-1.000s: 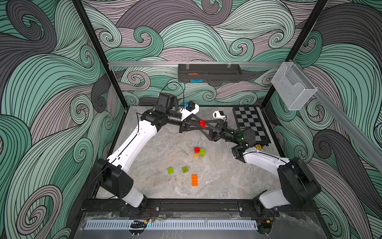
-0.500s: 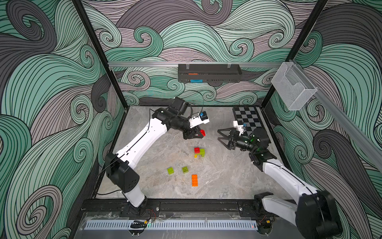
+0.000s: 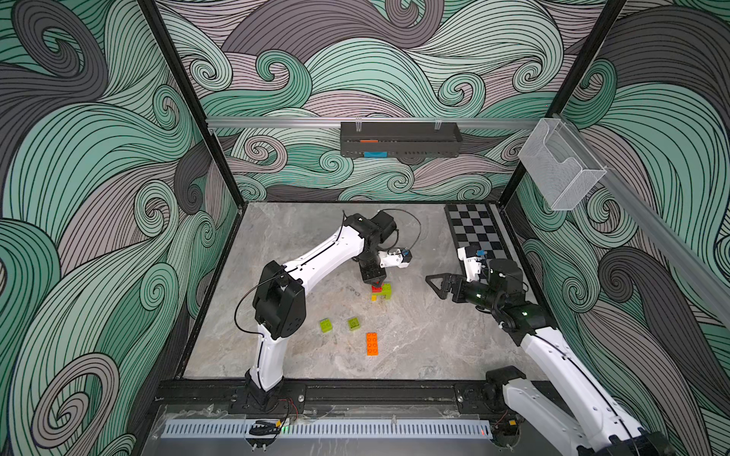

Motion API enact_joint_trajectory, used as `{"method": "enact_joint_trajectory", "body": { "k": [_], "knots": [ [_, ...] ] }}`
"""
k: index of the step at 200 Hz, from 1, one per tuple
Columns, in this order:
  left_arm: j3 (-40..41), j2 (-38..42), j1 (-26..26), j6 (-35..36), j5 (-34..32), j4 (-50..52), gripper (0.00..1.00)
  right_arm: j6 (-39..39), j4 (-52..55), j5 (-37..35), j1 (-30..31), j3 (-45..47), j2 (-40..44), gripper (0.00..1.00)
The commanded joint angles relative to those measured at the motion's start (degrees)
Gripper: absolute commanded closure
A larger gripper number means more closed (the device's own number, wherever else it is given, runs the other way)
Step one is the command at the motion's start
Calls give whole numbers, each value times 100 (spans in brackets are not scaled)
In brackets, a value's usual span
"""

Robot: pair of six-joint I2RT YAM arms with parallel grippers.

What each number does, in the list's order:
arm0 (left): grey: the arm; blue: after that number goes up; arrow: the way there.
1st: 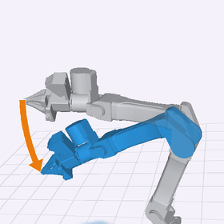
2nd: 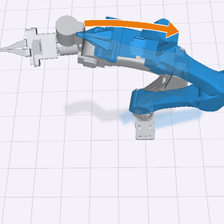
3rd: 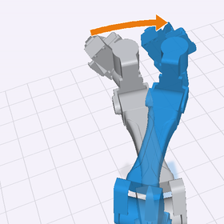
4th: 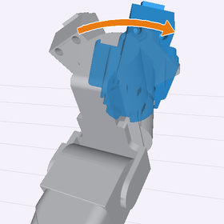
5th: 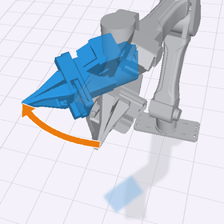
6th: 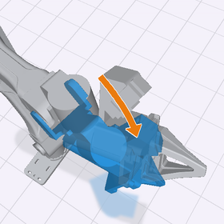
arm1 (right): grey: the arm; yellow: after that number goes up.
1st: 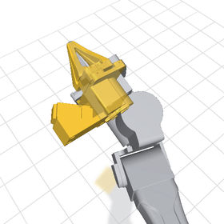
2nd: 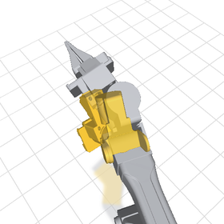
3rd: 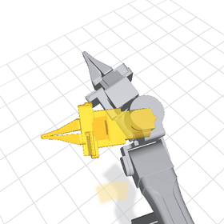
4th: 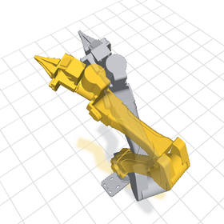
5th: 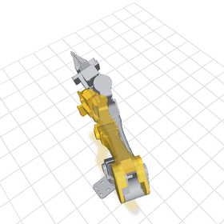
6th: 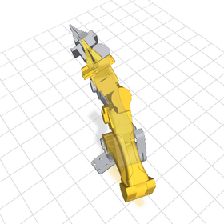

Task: Assemble a giraffe with lego
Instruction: Assemble the lego brick with the lego brick.

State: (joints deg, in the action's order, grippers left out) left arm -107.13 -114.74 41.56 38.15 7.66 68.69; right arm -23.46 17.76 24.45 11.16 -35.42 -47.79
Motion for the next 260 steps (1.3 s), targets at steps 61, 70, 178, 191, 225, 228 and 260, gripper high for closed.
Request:
{"method": "enact_joint_trajectory", "body": {
  "k": [61, 70, 178, 191, 225, 228, 260],
  "knots": [
    [-317, -387, 47, 304, -291, 217, 100, 777, -51, -680, -25, 454, 436, 1],
    [-317, -423, 45, 332, -284, 183, 100, 767, -53, -676, -25, 457, 422, 1],
    [-391, -703, 45, 680, -239, 30, 100, 712, -106, -569, -25, 484, 283, 1],
    [-418, -739, 45, 685, -239, 40, 100, 718, -113, -564, -26, 489, 278, 1],
    [-431, -847, 45, 719, -287, 80, 100, 714, -115, -550, -14, 486, 260, 1],
    [-436, -855, 45, 720, -290, 83, 100, 713, -115, -547, -24, 488, 255, 1],
    [-449, -914, 45, 720, -283, 101, 100, 710, -124, -537, -25, 484, 241, 1]
  ]
}}
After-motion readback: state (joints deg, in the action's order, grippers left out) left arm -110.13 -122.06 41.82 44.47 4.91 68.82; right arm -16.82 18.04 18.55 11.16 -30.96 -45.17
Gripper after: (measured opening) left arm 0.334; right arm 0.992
